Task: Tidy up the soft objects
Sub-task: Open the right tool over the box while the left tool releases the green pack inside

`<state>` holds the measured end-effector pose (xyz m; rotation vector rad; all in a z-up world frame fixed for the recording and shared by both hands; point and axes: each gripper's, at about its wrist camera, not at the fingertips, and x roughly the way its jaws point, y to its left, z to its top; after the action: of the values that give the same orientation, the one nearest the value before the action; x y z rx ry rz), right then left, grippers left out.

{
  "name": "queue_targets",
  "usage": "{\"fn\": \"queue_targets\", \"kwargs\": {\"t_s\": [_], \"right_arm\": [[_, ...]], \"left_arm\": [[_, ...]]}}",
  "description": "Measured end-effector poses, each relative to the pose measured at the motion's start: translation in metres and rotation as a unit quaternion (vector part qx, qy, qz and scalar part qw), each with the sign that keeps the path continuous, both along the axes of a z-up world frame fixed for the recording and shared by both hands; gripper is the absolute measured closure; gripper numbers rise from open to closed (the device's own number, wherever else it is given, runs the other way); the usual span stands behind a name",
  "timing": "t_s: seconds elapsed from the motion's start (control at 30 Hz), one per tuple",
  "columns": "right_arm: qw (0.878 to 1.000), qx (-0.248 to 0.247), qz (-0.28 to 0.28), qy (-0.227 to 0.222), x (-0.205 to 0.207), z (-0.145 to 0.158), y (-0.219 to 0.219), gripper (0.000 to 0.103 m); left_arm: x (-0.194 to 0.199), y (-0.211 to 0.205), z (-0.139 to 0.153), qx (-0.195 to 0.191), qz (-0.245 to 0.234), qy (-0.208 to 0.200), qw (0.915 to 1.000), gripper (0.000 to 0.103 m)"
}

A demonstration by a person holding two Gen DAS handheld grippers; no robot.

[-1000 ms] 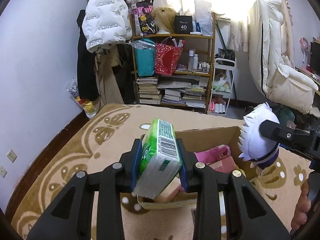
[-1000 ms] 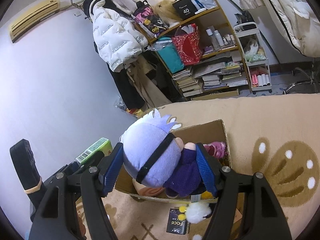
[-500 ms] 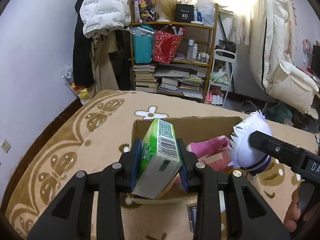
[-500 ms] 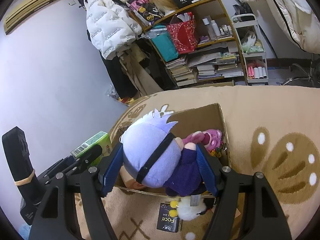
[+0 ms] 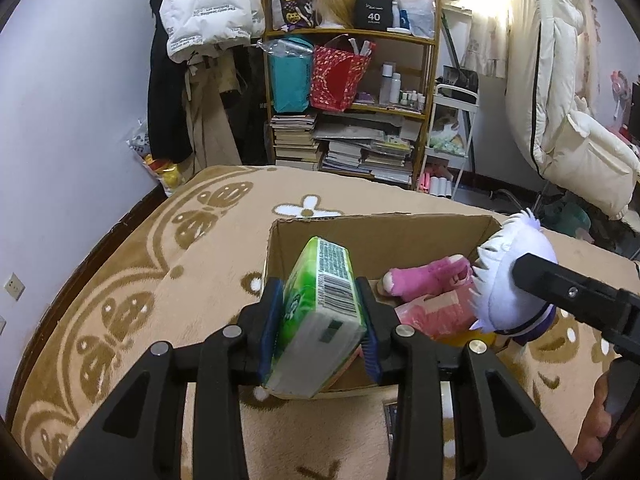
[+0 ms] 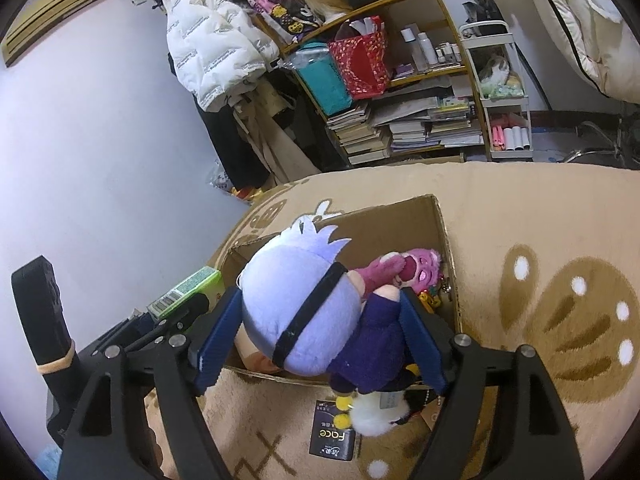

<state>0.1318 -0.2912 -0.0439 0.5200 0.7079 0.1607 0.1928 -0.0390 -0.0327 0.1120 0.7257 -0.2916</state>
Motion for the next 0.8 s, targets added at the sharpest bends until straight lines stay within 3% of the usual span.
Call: {"fn": "queue_targets", "kwargs": {"t_s": [0.07,0.17,0.27,0.4,0.53,0.6,0.8], "right_arm": [[1.000,-0.001,-0.001,0.001,0.001,-0.001,-0.001,0.020],[1.000,-0.005,-0.002,0.003,0.003,-0.002,0.000,0.018],[1.000,-0.011,-0.002,0.006,0.002,0.000,0.001,0.016],[1.000,-0.005,-0.008,0.005,0.001,0.002,-0.001,0.003],[1.000,-0.005,-0.018,-0.001,-0.002,0.006,-0.004,0.002],[1.000,-0.008,-0.021,-0.008,-0.005,0.009,-0.005,0.000],[1.000,-0.010,-0.027,-0.011,-0.013,0.017,-0.010,0.000]], "left_arm": [[0.000,0.001,-0.001,-0.002,0.005,0.002,1.0000,0.063],[-0.001,0.003,-0.002,-0.006,0.005,0.003,1.0000,0.047],[-0.003,0.002,0.000,-0.002,0.010,-0.010,0.9999,0.038],[-0.006,0.005,0.000,-0.001,0.012,-0.010,0.9999,0.019],[-0.010,0.008,0.002,0.005,0.014,-0.008,0.9999,0.013],[-0.012,0.011,0.005,0.005,0.020,-0.014,0.9997,0.005],[-0.020,0.022,0.014,0.004,0.036,-0.022,0.9991,0.000]]}}
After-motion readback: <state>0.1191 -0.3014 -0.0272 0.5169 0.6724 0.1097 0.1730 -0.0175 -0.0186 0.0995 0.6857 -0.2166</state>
